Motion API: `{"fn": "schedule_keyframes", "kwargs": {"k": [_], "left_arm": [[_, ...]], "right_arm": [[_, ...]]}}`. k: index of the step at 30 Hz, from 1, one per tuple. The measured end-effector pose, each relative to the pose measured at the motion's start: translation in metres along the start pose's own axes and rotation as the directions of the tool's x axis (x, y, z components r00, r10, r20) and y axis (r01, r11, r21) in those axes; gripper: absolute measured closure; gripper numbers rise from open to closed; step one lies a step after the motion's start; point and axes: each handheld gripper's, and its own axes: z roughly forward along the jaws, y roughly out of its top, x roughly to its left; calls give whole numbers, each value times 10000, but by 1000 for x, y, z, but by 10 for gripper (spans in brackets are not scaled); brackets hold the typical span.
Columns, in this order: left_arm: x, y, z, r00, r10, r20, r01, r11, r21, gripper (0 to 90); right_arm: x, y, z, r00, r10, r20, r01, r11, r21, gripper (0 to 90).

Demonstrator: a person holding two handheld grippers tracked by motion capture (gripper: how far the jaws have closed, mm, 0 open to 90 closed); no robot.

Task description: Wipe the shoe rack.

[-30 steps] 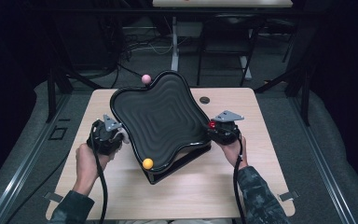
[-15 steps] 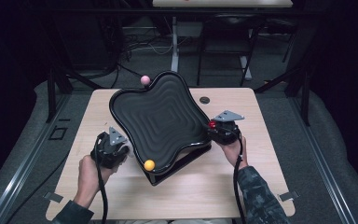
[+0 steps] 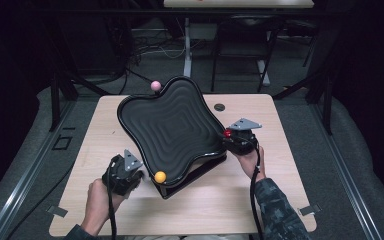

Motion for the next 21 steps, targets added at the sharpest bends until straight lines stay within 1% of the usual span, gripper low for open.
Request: {"fn": "schedule_keyframes", "kwargs": {"k": [4, 5, 8, 9, 10, 11, 13, 16, 19, 21], "left_arm": [[-4, -3, 1, 9998, -90, 199, 89, 9999, 53, 806], [-6, -4, 1, 9994, -133, 325, 130, 9999, 92, 806], [-8, -5, 2, 9989, -178, 434, 172, 9997, 148, 806], [-9, -6, 3, 9977, -241, 638, 228, 9995, 208, 806], [-9, -6, 3, 9977, -241, 638, 228, 9995, 208, 805], [-10, -7, 4, 9967, -266, 762, 249, 9994, 240, 805], [-11, -7, 4, 9962, -284, 825, 262, 9993, 280, 804], [-15, -9, 5, 9931, -316, 1132, 283, 9991, 308, 802], [-16, -9, 6, 9923, -265, 1206, 226, 9992, 343, 800], [-16, -10, 6, 9922, -304, 1211, 271, 9992, 292, 798]], "right_arm": [[0, 0, 0, 10000, 11, 3, -11, 10000, 6, 596], [0, 0, 0, 10000, 6, 1, -6, 10000, 7, 596], [0, 0, 0, 10000, 10, -1, -10, 10000, 9, 596], [0, 0, 0, 10000, 11, -4, -11, 10000, 9, 597], [0, 0, 0, 10000, 11, -4, -11, 10000, 9, 597], [0, 0, 0, 10000, 8, 7, -8, 10000, 16, 596], [0, 0, 0, 10000, 11, 7, -11, 10000, 17, 596], [0, 0, 0, 10000, 7, -2, -7, 10000, 7, 596], [0, 0, 0, 10000, 6, -3, -6, 10000, 6, 596], [0, 0, 0, 10000, -3, 15, 3, 10000, 9, 597]]}}
